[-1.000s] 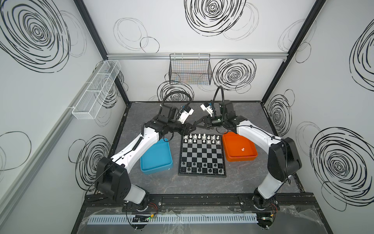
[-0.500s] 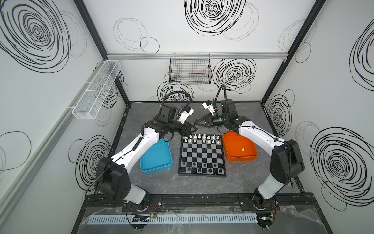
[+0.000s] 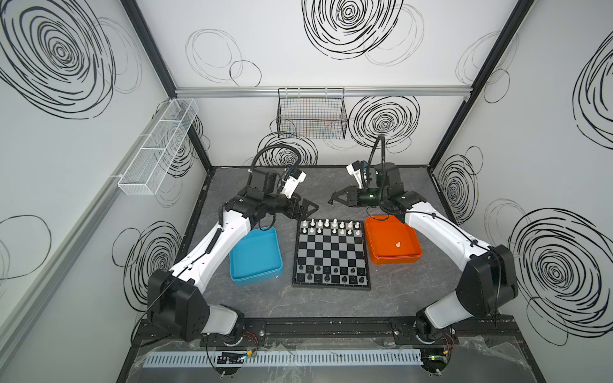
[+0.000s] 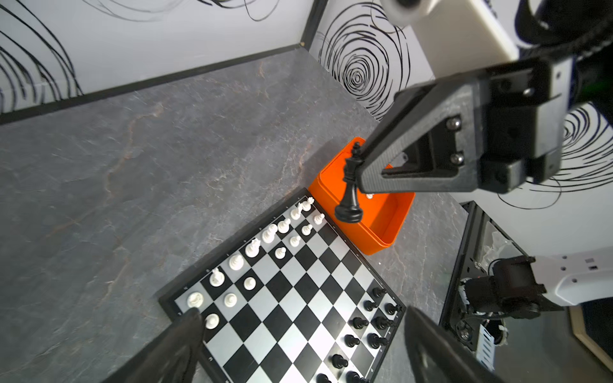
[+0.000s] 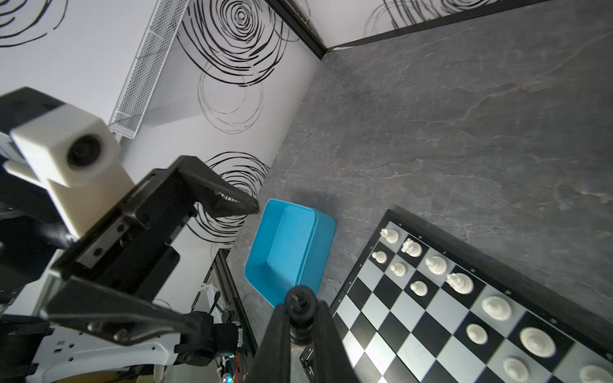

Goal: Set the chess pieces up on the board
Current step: 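Open the left gripper and carry the king away with the right gripper, then move the black king with the right gripper over the near black back row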

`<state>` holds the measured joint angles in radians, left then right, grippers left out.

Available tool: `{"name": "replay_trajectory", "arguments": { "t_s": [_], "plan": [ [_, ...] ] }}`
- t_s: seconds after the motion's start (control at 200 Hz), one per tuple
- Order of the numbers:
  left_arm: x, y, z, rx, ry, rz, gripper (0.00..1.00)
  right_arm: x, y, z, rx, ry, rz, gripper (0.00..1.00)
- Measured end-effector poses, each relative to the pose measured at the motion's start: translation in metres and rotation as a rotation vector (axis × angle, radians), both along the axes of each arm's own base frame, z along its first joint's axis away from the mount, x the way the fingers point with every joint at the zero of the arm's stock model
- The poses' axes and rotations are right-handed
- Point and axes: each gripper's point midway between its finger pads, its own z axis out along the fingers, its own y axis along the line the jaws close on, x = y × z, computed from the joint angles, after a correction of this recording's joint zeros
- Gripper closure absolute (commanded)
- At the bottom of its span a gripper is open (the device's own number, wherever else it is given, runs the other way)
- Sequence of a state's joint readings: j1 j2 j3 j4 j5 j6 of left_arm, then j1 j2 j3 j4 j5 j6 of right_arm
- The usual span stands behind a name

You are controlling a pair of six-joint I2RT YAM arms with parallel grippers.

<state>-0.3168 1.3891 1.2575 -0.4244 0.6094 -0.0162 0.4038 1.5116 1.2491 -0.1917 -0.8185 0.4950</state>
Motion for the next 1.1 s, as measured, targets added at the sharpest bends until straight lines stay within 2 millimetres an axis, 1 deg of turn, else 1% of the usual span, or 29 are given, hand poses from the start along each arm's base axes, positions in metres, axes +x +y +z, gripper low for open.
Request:
{"name": "replay_trajectory", "arguments": {
  "t_s": [0.095, 0.18, 0.395, 0.595, 0.69, 0.815, 0.946, 1.101],
  "plan": [
    [0.003, 0.015, 0.009, -0.004, -0.025, 0.045, 0.04, -0.005, -0.011, -0.008, -0.059, -0.022, -0.047, 0.87],
    [0.003, 0.025, 0.009, -0.003, -0.028, 0.077, 0.04, -0.011, -0.020, -0.018, -0.113, -0.039, -0.078, 0.87],
    [0.004, 0.040, -0.011, 0.032, 0.010, 0.164, 0.04, -0.041, -0.027, -0.047, -0.245, -0.076, -0.119, 0.87],
    [0.000, 0.053, -0.028, 0.060, 0.037, 0.246, 0.04, -0.079, -0.026, -0.068, -0.335, -0.136, -0.128, 0.86],
    [-0.004, 0.060, -0.034, 0.068, 0.038, 0.284, 0.04, -0.098, -0.025, -0.082, -0.374, -0.158, -0.129, 0.86],
    [-0.009, 0.068, -0.040, 0.071, 0.042, 0.319, 0.04, -0.120, -0.029, -0.102, -0.412, -0.175, -0.150, 0.85],
    [-0.014, 0.071, -0.047, 0.069, 0.048, 0.337, 0.04, -0.134, -0.033, -0.117, -0.422, -0.182, -0.176, 0.86],
    [-0.020, 0.074, -0.059, 0.077, 0.060, 0.343, 0.04, -0.146, -0.032, -0.134, -0.435, -0.179, -0.192, 0.86]
  ]
}}
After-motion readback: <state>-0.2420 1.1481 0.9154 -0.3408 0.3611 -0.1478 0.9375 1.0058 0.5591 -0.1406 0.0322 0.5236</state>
